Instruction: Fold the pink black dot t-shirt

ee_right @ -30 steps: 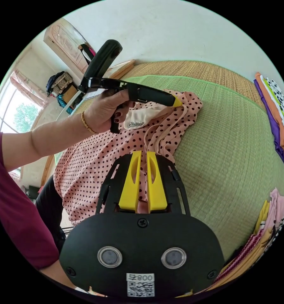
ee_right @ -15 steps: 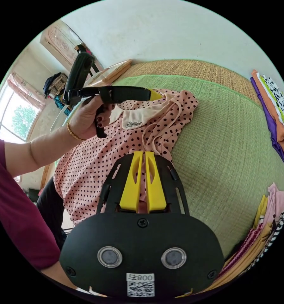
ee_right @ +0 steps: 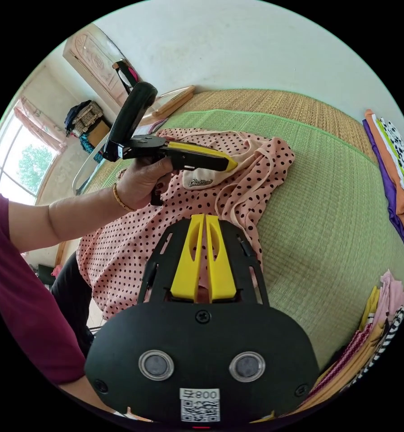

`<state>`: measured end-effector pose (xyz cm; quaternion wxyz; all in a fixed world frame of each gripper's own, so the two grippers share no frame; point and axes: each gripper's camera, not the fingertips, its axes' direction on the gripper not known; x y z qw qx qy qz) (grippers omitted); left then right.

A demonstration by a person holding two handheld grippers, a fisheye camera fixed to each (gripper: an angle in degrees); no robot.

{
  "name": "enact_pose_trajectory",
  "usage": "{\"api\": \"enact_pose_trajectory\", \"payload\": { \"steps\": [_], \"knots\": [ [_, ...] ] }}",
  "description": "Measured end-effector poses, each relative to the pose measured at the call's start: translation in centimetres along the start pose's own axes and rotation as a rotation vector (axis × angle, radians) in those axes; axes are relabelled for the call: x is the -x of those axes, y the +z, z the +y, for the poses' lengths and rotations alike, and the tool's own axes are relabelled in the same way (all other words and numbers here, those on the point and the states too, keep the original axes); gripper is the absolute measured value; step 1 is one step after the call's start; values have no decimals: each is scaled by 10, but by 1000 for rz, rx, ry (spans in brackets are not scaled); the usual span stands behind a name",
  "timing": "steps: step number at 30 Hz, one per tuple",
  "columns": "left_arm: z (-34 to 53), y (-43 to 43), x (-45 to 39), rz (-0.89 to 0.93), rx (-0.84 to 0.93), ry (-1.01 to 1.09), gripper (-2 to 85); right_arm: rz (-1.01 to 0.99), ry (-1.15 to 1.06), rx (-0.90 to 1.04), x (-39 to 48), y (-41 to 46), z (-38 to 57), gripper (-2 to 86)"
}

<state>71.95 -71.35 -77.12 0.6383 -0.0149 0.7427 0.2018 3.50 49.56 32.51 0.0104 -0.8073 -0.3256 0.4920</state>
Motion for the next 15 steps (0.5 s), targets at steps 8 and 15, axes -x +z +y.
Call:
{"api": "enact_pose_trajectory", "payload": {
  "steps": [8,15],
  "knots": [
    [1,-23,15,60,-50,6,22,48,90,-98,-15,-11,-30,3],
    [16,-46,47,88,-82,-70,10,76,55,-112,-29,-10,-80,2]
  ]
}}
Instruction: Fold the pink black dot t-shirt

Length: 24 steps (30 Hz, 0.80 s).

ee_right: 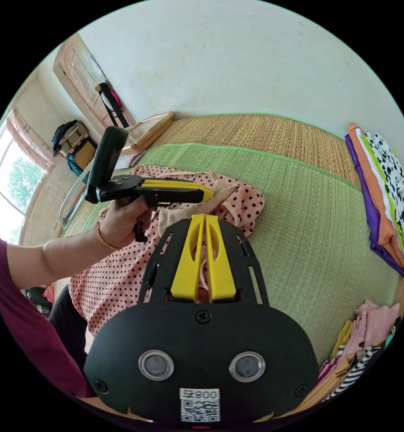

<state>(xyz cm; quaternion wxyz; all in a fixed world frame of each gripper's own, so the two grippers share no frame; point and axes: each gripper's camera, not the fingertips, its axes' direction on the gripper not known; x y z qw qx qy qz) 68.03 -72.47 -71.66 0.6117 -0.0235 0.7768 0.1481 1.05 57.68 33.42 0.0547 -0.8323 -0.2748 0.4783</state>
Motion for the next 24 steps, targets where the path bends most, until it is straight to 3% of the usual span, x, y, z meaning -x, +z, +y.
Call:
{"api": "enact_pose_trajectory", "payload": {
  "steps": [7,14,24],
  "knots": [
    [18,-21,32,43,28,-43,11,29,-24,-7,-4,20,-60,2],
    [44,-47,59,122,8,-94,12,30,-15,139,-17,72,-105,1],
    [87,-98,95,50,12,-125,7,-9,22,182,-28,97,-119,2]
  ]
}}
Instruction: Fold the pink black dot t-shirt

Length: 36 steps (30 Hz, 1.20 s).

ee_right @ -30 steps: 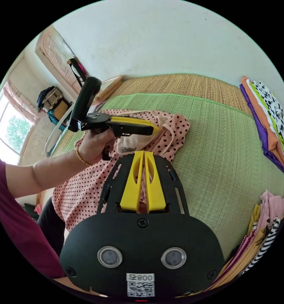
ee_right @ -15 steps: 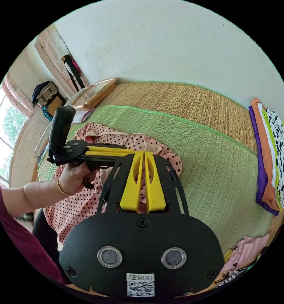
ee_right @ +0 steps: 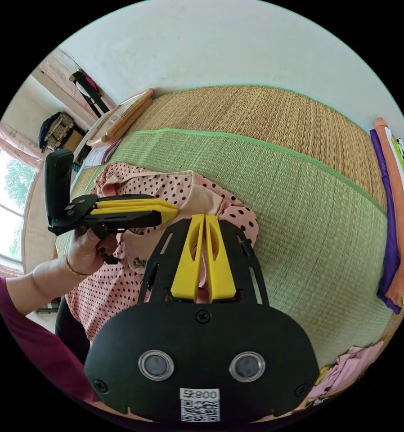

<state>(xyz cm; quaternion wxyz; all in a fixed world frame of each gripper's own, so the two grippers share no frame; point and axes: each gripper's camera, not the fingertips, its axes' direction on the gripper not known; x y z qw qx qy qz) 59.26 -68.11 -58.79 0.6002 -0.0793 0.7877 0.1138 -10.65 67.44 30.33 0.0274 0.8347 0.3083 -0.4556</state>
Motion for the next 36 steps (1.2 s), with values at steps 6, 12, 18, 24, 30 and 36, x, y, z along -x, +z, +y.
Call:
{"api": "enact_pose_trajectory", "payload": {
  "steps": [6,12,18,24,30,36],
  "knots": [
    [62,-84,21,35,-111,-25,9,-45,15,-49,8,-8,-3,2],
    [175,-184,72,-76,-140,-188,16,-82,-108,-104,69,-24,-3,4],
    [259,-248,117,-95,-193,-362,20,-157,-285,-60,162,13,-34,24],
    [287,-283,129,-57,-259,-321,20,-69,-312,5,213,66,-98,22],
    [316,-305,151,2,-275,-329,21,-86,-352,41,249,95,-128,9],
    [343,-341,161,20,-326,-322,20,11,-330,-65,267,90,-161,2]
  ]
}}
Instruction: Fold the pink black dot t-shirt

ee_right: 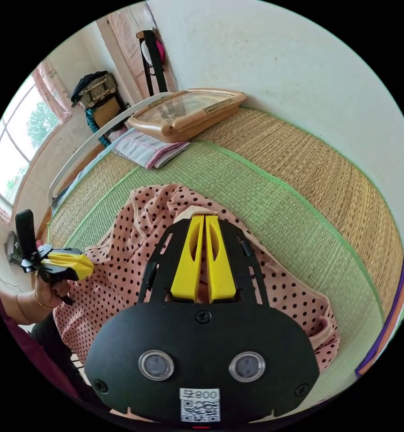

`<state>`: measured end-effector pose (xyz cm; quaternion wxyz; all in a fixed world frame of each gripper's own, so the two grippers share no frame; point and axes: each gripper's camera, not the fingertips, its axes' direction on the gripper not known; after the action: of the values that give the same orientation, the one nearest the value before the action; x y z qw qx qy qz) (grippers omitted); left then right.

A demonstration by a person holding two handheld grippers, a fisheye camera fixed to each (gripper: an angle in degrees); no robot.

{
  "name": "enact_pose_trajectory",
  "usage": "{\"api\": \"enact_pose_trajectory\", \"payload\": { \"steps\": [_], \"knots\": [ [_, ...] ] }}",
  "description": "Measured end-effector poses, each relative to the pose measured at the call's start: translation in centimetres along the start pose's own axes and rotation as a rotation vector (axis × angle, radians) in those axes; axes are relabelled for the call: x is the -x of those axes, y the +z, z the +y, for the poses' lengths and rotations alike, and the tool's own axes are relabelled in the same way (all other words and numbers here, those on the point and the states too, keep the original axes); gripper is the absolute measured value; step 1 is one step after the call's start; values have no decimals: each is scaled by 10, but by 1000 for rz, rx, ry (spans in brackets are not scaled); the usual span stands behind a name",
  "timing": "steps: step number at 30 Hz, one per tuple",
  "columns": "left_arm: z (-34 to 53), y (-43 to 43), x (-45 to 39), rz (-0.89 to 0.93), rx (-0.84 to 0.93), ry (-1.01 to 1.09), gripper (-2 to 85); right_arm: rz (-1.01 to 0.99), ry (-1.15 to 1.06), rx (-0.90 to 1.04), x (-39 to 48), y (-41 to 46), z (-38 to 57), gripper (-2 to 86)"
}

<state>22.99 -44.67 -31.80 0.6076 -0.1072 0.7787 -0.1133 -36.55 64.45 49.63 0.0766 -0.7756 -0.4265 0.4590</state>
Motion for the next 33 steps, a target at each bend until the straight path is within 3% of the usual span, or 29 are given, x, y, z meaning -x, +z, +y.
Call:
{"api": "enact_pose_trajectory", "payload": {
  "steps": [4,9,21,25,33],
  "knots": [
    [6,-27,5,-33,-25,22,20,27,-3,-41,1,-9,-29,2],
    [13,-43,19,-85,4,-3,23,38,48,82,-9,16,-48,2],
    [41,-123,32,-169,-71,-26,63,-55,73,26,10,-25,-42,16],
    [48,-130,42,-198,-21,-58,73,-179,-1,-7,52,-35,-41,44],
    [51,-135,46,-228,39,-69,55,-131,-238,75,171,4,-114,75]
  ]
}}
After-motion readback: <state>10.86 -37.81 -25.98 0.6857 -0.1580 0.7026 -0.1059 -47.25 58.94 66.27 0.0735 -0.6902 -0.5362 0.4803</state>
